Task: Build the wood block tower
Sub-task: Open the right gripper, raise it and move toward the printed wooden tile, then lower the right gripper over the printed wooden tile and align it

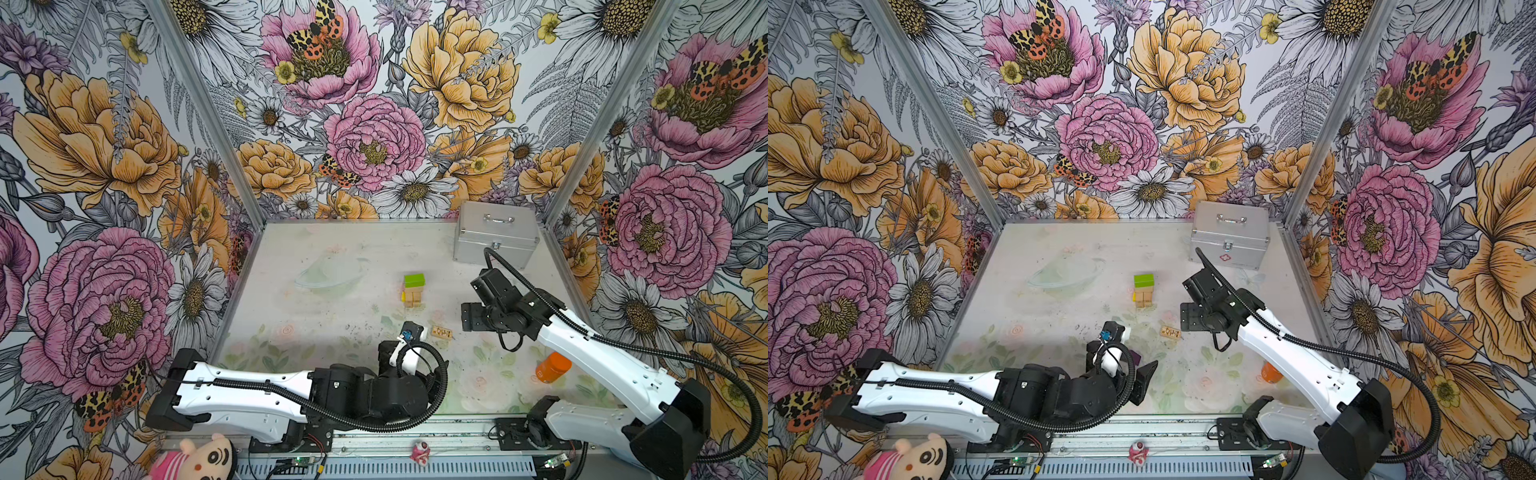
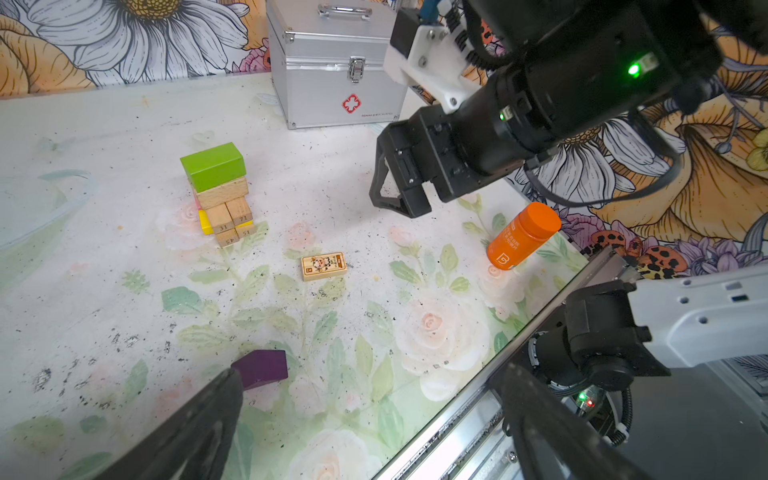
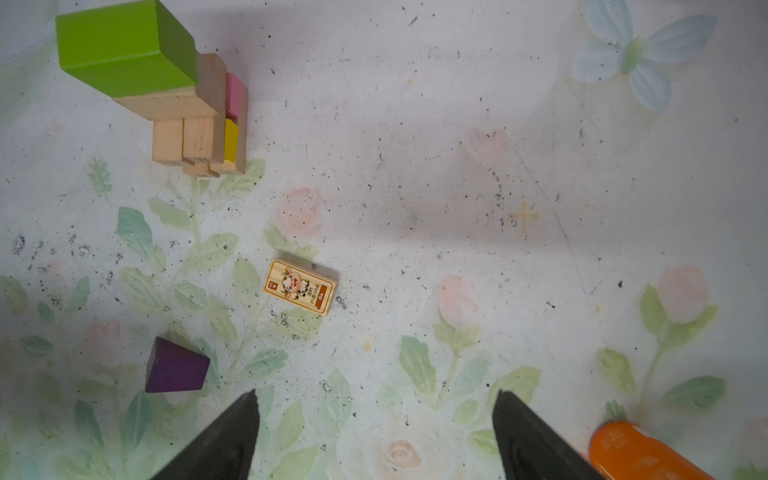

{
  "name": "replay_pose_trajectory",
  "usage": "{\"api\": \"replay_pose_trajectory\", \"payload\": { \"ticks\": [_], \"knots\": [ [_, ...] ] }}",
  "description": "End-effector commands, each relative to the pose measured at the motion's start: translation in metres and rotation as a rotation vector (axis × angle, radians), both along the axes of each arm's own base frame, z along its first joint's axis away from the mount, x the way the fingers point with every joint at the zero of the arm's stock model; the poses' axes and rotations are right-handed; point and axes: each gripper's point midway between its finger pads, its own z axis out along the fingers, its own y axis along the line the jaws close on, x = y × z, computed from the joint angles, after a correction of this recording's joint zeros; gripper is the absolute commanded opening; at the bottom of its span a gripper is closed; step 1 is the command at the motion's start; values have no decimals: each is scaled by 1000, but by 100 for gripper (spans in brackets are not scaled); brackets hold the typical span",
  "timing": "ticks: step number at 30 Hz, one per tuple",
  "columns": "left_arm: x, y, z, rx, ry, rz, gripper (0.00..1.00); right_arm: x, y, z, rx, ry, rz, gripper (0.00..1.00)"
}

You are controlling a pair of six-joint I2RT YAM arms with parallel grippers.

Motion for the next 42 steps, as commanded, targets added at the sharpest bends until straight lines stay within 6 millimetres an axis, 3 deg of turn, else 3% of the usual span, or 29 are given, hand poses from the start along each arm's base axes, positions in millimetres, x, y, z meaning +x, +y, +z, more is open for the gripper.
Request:
{"api": "replay_pose_trajectory", "payload": {
  "ticks": [1,13,18,22,26,34,42],
  "knots": [
    [2,-2,12,-25,-19,33,99,-4,-1,0,44,-20,-25,90],
    [0,-1,7,25,-53,3,99,-26,-7,-13,91,16,-70,90],
    [14,11,-1,44,-46,15,99,-27,-8,-21,84,39,-102,90],
    [28,22,-7,28,-30,25,99,-21,-10,-25,49,39,-126,90],
    [37,36,-11,3,-19,48,99,-9,-1,-25,62,40,-136,90],
    [41,69,-29,-53,18,105,99,13,23,-43,81,77,-157,90],
    [45,91,-38,-94,45,139,99,18,39,-57,117,93,-195,90]
  ]
}}
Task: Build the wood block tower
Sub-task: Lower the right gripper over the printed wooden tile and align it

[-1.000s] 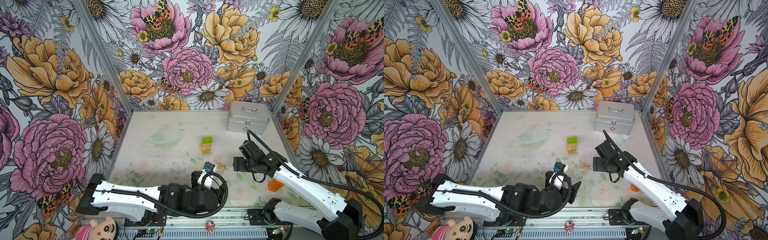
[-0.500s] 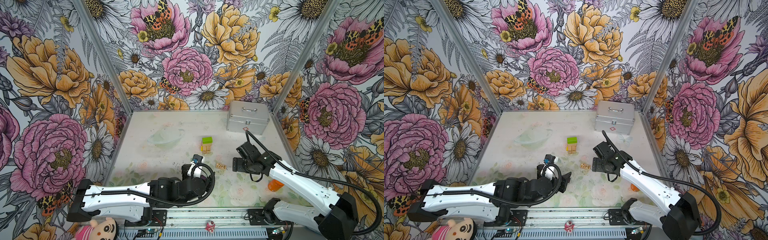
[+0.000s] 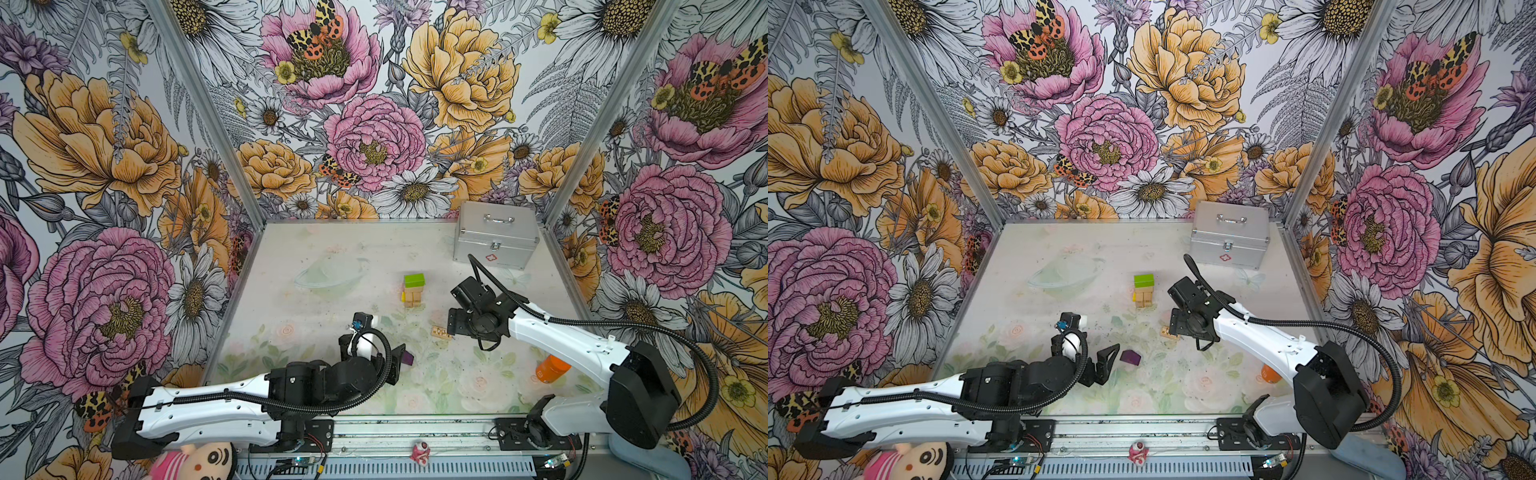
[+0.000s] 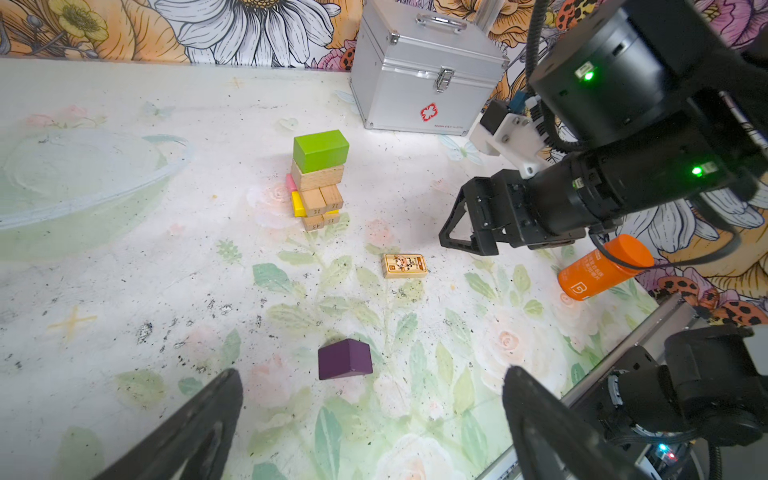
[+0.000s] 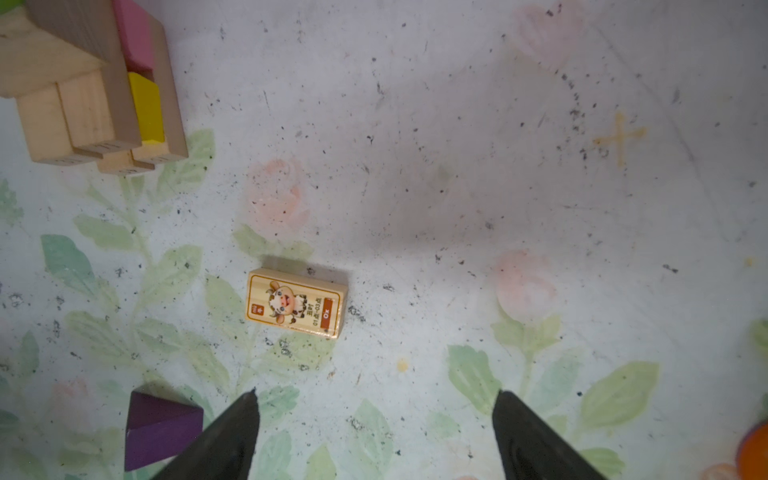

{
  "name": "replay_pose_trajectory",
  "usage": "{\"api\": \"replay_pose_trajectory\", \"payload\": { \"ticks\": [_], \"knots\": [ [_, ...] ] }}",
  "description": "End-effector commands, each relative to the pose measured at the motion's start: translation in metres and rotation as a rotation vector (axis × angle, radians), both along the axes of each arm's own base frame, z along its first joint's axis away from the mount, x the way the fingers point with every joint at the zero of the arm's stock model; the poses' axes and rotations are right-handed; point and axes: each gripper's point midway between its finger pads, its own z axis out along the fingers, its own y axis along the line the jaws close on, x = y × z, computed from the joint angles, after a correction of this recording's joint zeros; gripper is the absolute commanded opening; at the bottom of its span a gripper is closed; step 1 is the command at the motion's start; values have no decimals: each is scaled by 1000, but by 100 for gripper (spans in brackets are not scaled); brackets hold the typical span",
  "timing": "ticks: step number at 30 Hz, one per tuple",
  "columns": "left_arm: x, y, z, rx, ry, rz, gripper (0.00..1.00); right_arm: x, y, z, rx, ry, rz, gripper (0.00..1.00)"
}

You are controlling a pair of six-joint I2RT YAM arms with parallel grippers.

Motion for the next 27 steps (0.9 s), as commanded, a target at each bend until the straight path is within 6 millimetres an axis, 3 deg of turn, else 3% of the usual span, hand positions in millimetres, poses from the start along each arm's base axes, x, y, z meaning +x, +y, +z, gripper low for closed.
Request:
{"api": "replay_pose_trajectory", "payload": {
  "ticks": [1,11,27],
  "knots": [
    [-1,3,-1,-32,24,-4,99,11,13,6,64,-43,-51,90],
    [4,4,0,-20,21,2,99,10,18,-7,85,-29,-137,92],
    [9,9,-10,-10,30,16,99,18,49,-23,84,44,-82,92]
  ]
}}
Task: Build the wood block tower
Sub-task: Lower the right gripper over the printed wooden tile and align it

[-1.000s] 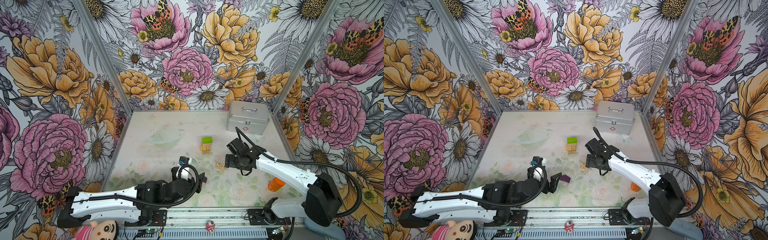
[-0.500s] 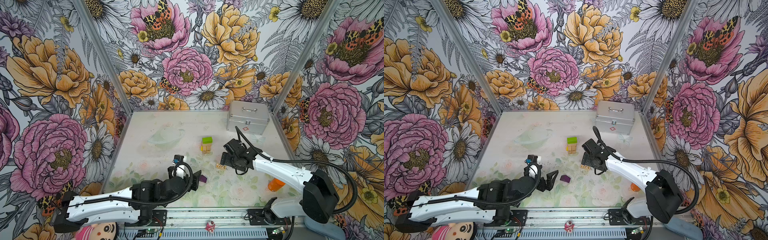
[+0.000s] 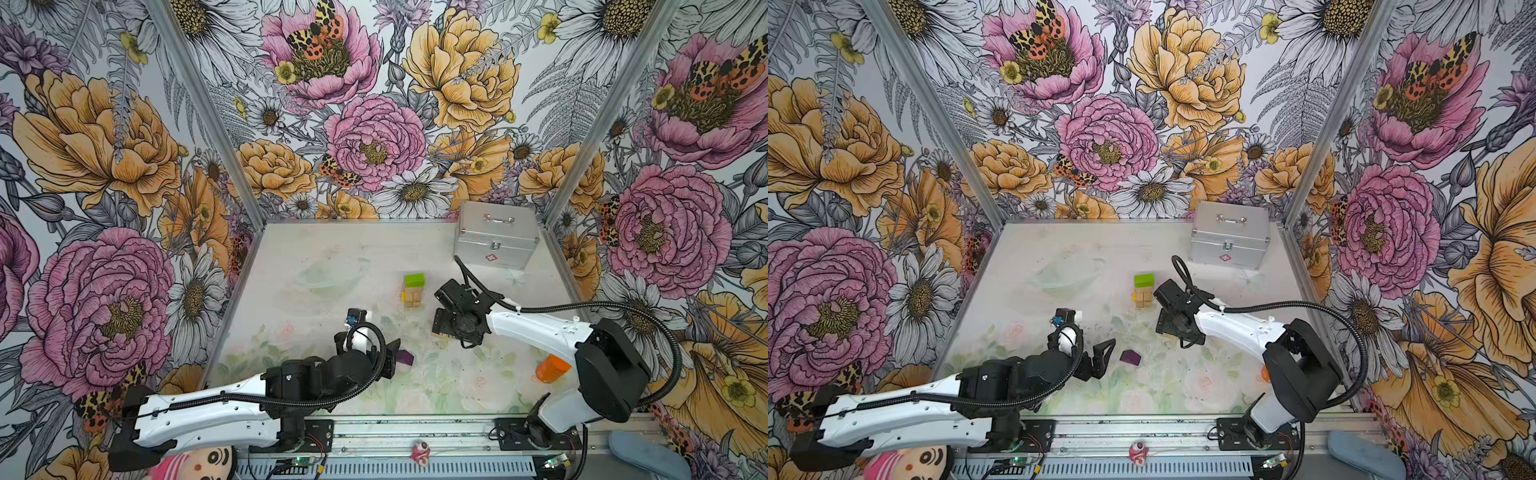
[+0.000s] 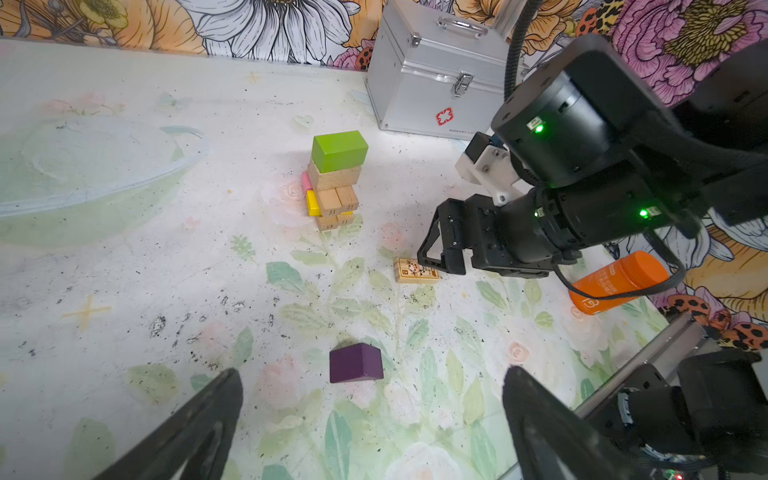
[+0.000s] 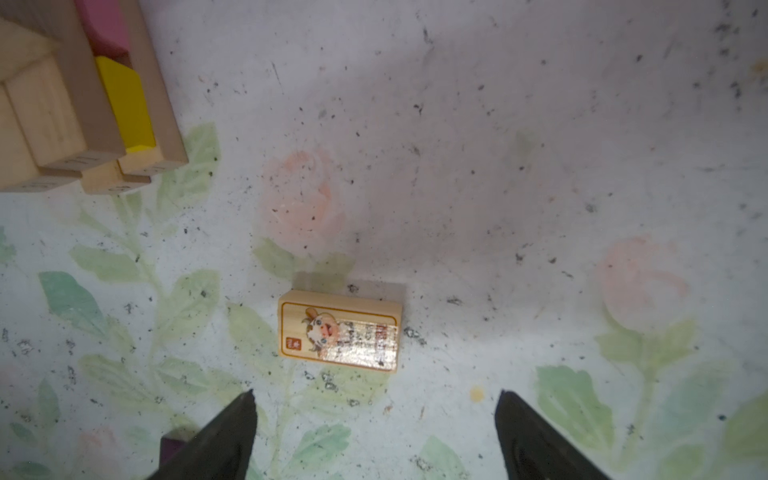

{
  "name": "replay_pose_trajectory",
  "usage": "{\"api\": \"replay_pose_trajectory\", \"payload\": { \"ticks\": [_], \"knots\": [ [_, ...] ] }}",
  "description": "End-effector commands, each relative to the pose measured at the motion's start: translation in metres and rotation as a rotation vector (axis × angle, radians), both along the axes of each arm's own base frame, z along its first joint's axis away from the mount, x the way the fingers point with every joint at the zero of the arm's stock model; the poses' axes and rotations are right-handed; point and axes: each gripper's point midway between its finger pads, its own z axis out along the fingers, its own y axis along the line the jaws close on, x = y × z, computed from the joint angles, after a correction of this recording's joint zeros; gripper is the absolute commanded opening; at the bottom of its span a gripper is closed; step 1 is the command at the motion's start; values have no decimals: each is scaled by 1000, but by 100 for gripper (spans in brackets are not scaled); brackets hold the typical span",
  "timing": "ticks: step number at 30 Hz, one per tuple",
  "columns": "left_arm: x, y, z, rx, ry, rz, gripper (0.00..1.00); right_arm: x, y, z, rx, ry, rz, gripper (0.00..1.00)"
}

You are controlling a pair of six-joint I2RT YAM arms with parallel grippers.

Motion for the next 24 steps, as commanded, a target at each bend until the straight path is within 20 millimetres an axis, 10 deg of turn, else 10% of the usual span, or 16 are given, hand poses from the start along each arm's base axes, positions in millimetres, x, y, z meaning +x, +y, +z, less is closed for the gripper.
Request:
{"api": "replay_pose_trajectory", "payload": {
  "ticks": [1,24],
  "knots": [
    [-2,0,-4,-6,7,-22,99,9,17,5,36,-14,8,92],
    [7,22,-10,-46,20,20,99,16,28,-20,-19,34,20,91]
  ]
}}
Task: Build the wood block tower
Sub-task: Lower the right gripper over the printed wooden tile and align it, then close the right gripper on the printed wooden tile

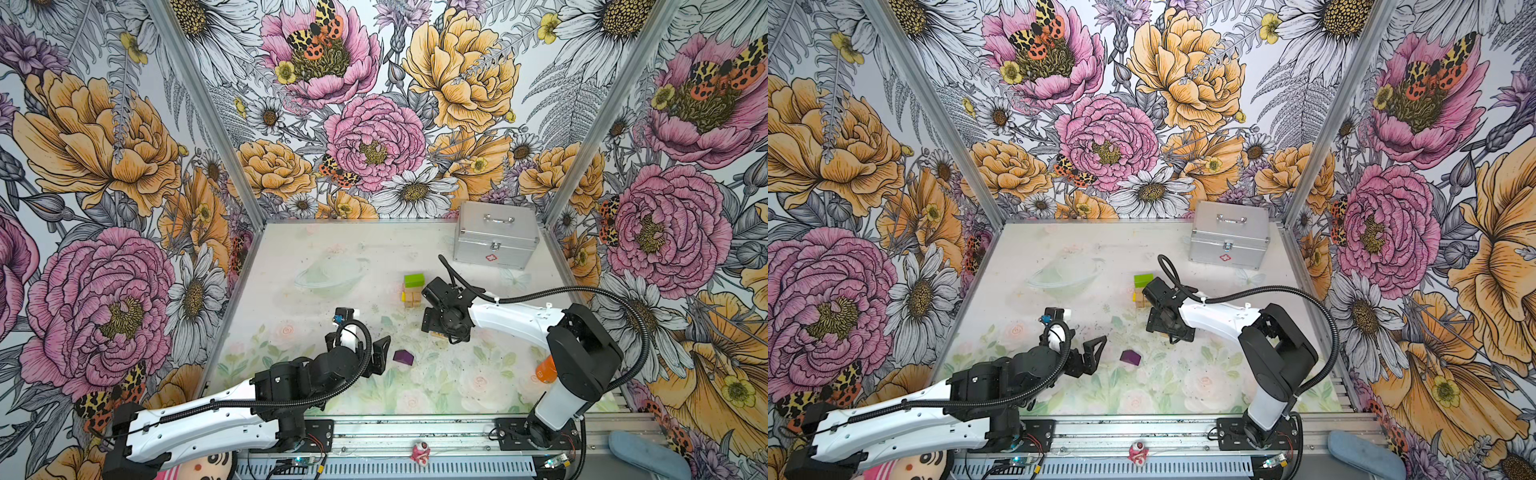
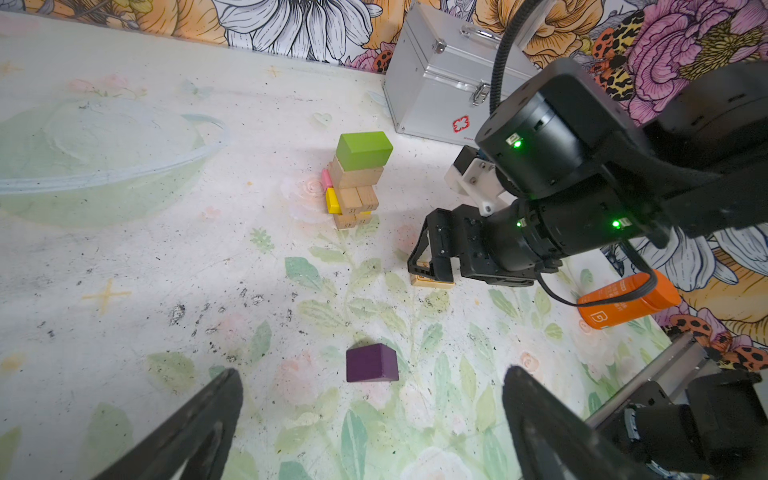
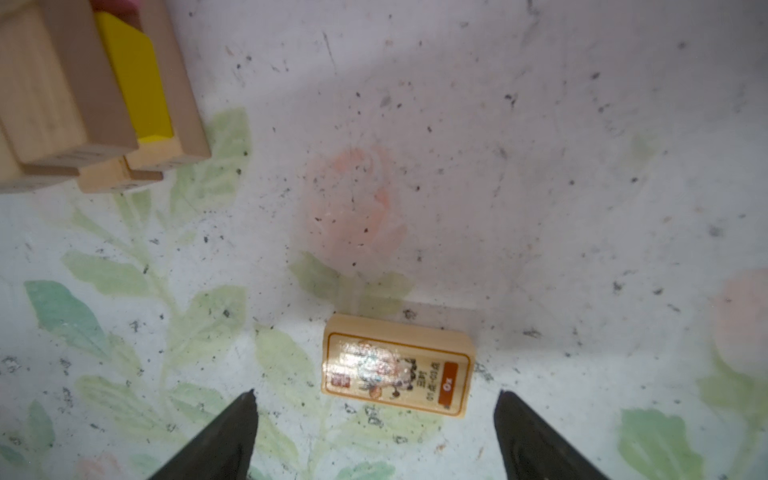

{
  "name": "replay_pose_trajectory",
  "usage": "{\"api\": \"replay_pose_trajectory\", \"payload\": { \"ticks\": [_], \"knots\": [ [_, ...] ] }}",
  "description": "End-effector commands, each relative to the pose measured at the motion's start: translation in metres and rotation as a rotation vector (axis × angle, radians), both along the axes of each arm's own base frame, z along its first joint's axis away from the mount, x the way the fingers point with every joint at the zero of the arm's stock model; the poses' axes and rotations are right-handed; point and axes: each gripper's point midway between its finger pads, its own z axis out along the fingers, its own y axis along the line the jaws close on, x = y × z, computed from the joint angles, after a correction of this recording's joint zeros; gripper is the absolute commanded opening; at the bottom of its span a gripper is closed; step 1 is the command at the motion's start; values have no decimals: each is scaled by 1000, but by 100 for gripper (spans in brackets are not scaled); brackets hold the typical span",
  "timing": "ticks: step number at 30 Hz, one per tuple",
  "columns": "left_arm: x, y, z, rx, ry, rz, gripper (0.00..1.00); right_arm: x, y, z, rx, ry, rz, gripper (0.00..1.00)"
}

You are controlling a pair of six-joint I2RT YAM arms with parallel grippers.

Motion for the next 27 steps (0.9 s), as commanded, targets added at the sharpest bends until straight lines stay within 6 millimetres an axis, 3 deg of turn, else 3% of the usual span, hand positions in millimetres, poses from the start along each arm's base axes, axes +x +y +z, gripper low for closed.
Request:
{"api": "replay_pose_trajectory", "payload": {
  "ticks": [1,27],
  "knots": [
    [-2,0,-3,0,2,-18,99,5,4,-2,-8,-10,-8,91],
    [0,5,-5,-10,4,-4,99,7,3,-13,-42,21,23,81]
  ]
}}
